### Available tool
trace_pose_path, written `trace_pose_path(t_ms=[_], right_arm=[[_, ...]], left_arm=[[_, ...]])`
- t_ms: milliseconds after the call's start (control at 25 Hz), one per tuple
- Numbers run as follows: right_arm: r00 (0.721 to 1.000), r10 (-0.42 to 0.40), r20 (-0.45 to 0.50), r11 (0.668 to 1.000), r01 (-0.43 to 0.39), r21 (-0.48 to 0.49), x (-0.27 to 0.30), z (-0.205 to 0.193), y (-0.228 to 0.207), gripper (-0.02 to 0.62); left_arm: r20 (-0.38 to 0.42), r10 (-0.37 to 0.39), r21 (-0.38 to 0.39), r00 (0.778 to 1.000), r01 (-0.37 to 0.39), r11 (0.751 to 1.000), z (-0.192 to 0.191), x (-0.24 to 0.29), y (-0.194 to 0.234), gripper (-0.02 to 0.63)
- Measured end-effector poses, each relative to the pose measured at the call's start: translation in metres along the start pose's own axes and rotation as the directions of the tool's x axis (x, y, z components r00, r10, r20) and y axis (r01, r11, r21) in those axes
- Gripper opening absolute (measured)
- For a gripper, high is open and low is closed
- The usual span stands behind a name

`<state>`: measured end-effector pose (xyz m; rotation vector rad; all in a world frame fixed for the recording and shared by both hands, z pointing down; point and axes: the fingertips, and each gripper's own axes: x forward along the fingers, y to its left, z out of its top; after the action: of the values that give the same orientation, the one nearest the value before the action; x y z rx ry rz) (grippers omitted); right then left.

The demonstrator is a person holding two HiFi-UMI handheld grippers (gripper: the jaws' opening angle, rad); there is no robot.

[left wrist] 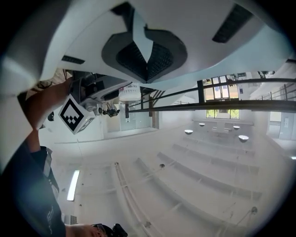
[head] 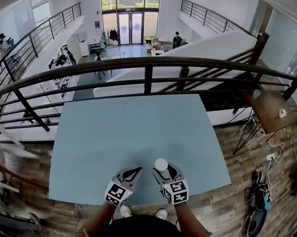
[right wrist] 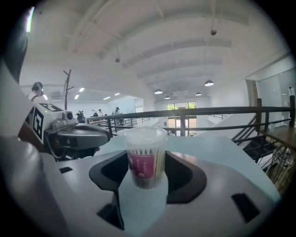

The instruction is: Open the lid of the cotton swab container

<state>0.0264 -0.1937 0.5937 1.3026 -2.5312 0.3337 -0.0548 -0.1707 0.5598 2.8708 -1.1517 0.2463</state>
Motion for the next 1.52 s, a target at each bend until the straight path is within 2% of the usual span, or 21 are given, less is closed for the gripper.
trace_pose_path(t_ms=[200,400,560,680,800,880,960,1160,1240,1320,1520], right_arm=[[0.999,0.036,0.013,0.999,-0.036,-0.025,-0.002,0.017,0.001,0.258],[0.996,0.084,0.017,0.995,-0.083,-0.06,0.011,0.025,0.015,0.258],[0.993,0.115,0.011,0.99,-0.113,-0.078,0.017,0.026,0.021,0.258],[0.991,0.131,-0.003,0.986,-0.131,-0.101,0.023,0.025,0.026,0.258],[0.99,0.142,-0.011,0.983,-0.142,-0.118,0.029,0.025,0.028,0.258],[0.988,0.152,-0.014,0.98,-0.152,-0.128,0.032,0.024,0.027,0.258],[0.987,0.16,-0.022,0.976,-0.162,-0.143,0.033,0.022,0.028,0.258],[0.984,0.17,-0.056,0.966,-0.178,-0.189,0.037,0.024,0.035,0.256],[0.981,0.182,-0.066,0.958,-0.192,-0.212,0.039,0.026,0.039,0.252],[0.979,0.192,-0.073,0.951,-0.204,-0.233,0.041,0.026,0.042,0.249],[0.973,0.207,-0.101,0.937,-0.227,-0.264,0.044,0.023,0.046,0.245]], left_arm=[[-0.027,0.014,0.18,1.0,-0.009,0.984,0.019,0.002,0.0,0.012],[-0.052,0.046,0.337,0.998,-0.026,0.941,0.023,-0.005,0.008,0.012],[-0.076,0.051,0.422,0.996,-0.014,0.906,0.022,-0.003,0.003,0.012],[-0.089,0.066,0.453,0.994,-0.019,0.892,0.02,-0.002,0.005,0.023],[-0.097,0.06,0.472,0.993,-0.007,0.882,0.022,-0.001,0.006,0.096],[-0.104,0.052,0.499,0.993,0.007,0.867,0.024,0.001,0.006,0.123],[-0.122,0.043,0.54,0.992,0.03,0.841,0.023,0.004,0.004,0.135],[-0.201,0.031,0.656,0.979,0.111,0.746,0.02,0.01,-0.002,0.187],[-0.224,0.027,0.68,0.974,0.136,0.72,0.016,0.01,-0.002,0.192],[-0.237,0.026,0.691,0.971,0.15,0.707,0.014,0.01,-0.001,0.192],[-0.245,0.025,0.691,0.969,0.157,0.706,0.015,0.014,0.002,0.193]])
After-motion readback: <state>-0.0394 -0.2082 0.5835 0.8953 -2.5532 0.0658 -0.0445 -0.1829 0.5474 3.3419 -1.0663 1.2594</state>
